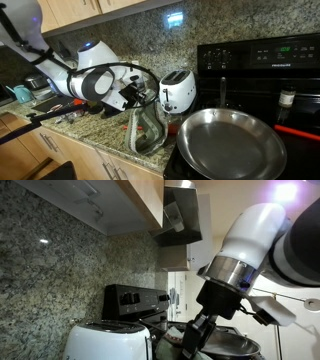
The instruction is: Change the position of the object across the orange thing near the toaster
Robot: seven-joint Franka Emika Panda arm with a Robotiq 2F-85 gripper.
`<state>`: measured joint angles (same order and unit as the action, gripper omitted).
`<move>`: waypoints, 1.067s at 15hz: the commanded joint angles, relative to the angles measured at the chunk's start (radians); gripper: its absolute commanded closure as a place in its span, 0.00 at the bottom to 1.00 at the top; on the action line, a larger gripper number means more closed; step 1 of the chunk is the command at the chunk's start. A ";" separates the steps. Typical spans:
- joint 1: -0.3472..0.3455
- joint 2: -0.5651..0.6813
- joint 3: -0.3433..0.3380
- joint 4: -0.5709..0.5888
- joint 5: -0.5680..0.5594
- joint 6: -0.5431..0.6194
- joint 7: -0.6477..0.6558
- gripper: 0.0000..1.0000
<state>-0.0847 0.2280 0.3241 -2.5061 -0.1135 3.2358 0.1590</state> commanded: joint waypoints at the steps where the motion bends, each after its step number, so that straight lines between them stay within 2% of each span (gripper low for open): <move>1: 0.098 0.048 -0.139 0.062 -0.007 0.057 -0.006 0.97; 3: 0.166 0.082 -0.233 0.096 0.000 0.063 -0.008 0.97; 6: 0.228 0.148 -0.309 0.146 0.005 0.044 0.002 0.97; 7: 0.211 0.167 -0.288 0.156 0.004 0.032 0.004 0.97; 8: 0.194 0.180 -0.258 0.163 0.050 0.014 -0.037 0.97; 10: 0.184 0.212 -0.237 0.173 0.067 0.000 -0.035 0.97; 15: 0.211 0.272 -0.266 0.211 0.095 -0.034 -0.033 0.97; 16: 0.230 0.277 -0.292 0.219 0.099 -0.039 -0.031 0.97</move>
<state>0.1183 0.4878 0.0654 -2.3274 -0.0504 3.2396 0.1568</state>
